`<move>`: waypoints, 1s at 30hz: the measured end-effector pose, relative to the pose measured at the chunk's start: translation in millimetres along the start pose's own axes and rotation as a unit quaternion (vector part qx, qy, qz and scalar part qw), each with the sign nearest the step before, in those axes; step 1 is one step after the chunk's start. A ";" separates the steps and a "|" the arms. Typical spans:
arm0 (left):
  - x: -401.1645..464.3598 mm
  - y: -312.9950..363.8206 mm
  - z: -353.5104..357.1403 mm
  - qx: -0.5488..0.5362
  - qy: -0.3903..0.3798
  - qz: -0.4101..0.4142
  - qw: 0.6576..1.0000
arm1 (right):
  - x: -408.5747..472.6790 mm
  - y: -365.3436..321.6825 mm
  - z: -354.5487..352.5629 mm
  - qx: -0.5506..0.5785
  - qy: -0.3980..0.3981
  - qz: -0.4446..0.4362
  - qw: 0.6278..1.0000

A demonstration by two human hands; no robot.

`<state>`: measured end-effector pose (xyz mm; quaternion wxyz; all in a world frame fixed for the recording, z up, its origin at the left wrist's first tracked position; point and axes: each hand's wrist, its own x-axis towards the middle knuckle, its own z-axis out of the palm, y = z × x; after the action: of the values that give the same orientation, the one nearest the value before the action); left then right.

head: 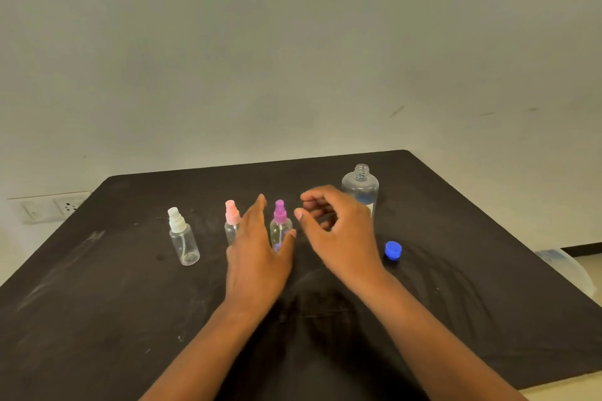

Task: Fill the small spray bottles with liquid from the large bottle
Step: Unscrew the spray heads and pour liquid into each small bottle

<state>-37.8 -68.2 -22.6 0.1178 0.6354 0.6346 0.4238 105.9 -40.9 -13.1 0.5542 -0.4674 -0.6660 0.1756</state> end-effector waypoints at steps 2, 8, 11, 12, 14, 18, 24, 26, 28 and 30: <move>6.9 -5.4 4.9 -0.007 -0.007 0.009 1.000 | 4.9 7.3 20.1 -0.014 -0.018 -0.002 1.000; 17.5 -22.7 17.6 -0.046 -0.016 0.016 0.999 | 13.7 25.8 50.1 -0.053 -0.037 -0.038 0.997; 21.1 -35.8 21.4 -0.052 -0.016 0.009 0.998 | 19.9 33.0 53.4 -0.055 -0.047 -0.051 0.996; 22.8 -38.6 23.3 -0.054 -0.015 0.015 0.998 | 21.5 35.8 53.4 -0.045 -0.048 -0.049 0.997; 26.7 -41.8 25.4 -0.060 -0.019 0.037 0.997 | 23.6 40.4 52.6 -0.015 -0.045 -0.041 0.998; 32.2 -41.8 27.0 -0.078 -0.043 0.053 0.995 | 26.7 44.0 47.2 0.014 -0.077 -0.053 0.996; 33.4 -42.8 28.3 -0.095 -0.055 0.060 0.992 | 24.2 43.6 41.8 -0.024 -0.084 -0.095 0.992; 33.4 -44.5 30.2 -0.094 -0.056 0.051 0.993 | 24.3 42.6 42.7 -0.034 -0.062 -0.081 0.994; 34.8 -45.8 30.7 -0.096 -0.054 0.046 0.993 | 24.1 40.7 42.6 -0.024 -0.047 -0.066 0.996; 36.5 -47.5 31.0 -0.098 -0.049 0.054 0.993 | 22.5 39.6 42.0 -0.015 -0.052 -0.077 0.996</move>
<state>-56.0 -15.1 -60.0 0.1875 0.6738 0.5483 0.4585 86.1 9.3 -43.5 0.5234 -0.4132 -0.7305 0.1468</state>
